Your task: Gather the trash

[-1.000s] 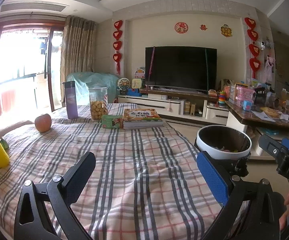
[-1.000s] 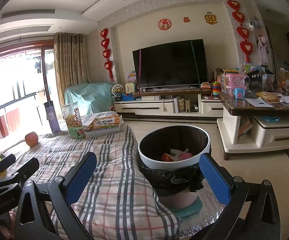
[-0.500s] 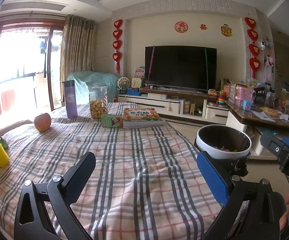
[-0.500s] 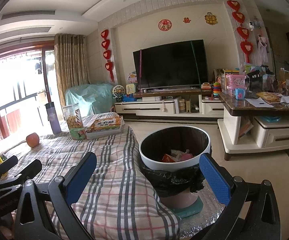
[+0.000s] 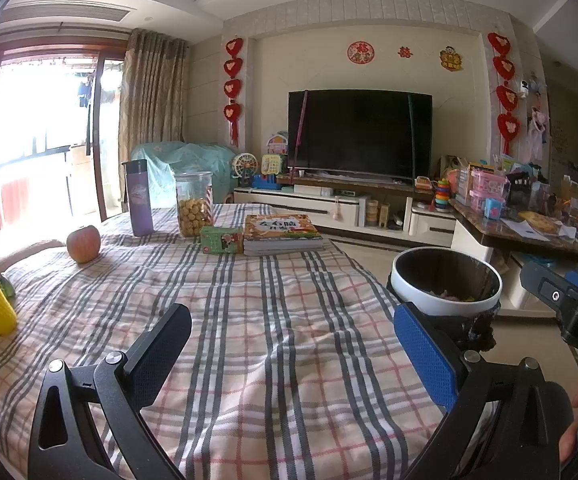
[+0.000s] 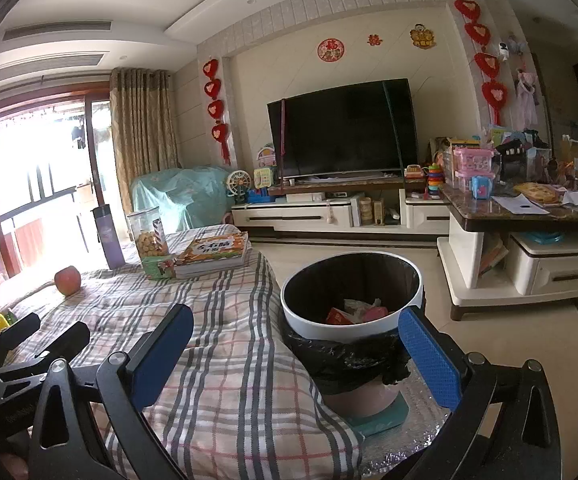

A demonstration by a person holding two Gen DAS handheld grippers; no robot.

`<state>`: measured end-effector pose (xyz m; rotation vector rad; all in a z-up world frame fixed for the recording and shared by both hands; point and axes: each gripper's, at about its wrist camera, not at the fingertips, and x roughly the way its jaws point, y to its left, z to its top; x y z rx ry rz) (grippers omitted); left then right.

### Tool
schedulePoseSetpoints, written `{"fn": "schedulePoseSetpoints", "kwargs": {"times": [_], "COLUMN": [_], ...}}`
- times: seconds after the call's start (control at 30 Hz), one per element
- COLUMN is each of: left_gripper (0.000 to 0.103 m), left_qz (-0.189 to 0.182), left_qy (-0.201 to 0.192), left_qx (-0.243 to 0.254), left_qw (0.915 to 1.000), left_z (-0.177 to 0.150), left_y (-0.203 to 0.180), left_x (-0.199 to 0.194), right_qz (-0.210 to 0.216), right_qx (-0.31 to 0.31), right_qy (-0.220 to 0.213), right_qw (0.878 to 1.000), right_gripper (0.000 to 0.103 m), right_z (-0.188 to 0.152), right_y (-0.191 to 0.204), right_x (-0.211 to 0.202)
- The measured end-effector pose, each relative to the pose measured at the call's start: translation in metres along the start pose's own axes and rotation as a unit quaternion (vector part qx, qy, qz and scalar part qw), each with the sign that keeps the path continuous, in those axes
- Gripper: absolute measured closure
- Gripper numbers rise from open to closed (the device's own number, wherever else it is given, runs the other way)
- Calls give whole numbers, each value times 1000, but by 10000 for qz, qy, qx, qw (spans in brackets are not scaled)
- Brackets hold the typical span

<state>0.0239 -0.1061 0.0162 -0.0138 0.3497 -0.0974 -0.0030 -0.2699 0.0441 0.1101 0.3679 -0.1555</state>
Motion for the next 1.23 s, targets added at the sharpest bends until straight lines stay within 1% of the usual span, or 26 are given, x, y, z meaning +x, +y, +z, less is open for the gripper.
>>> {"fn": "schedulePoseSetpoints", "kwargs": {"times": [0.87, 1.23], "left_gripper": [1, 1], "left_qz": [-30, -39], "left_qy": [90, 128], "left_qx": [19, 9], "left_qw": [10000, 9999], "left_z": [-4, -4], "left_y": [1, 2], "left_x": [6, 8], "right_qz": [26, 70], "right_qx": [23, 61], "right_qy": [8, 89], "right_qw": [10000, 9999], "right_gripper": [0, 0], "right_z": [1, -1], "right_y": [3, 17], "right_x": [1, 2]}}
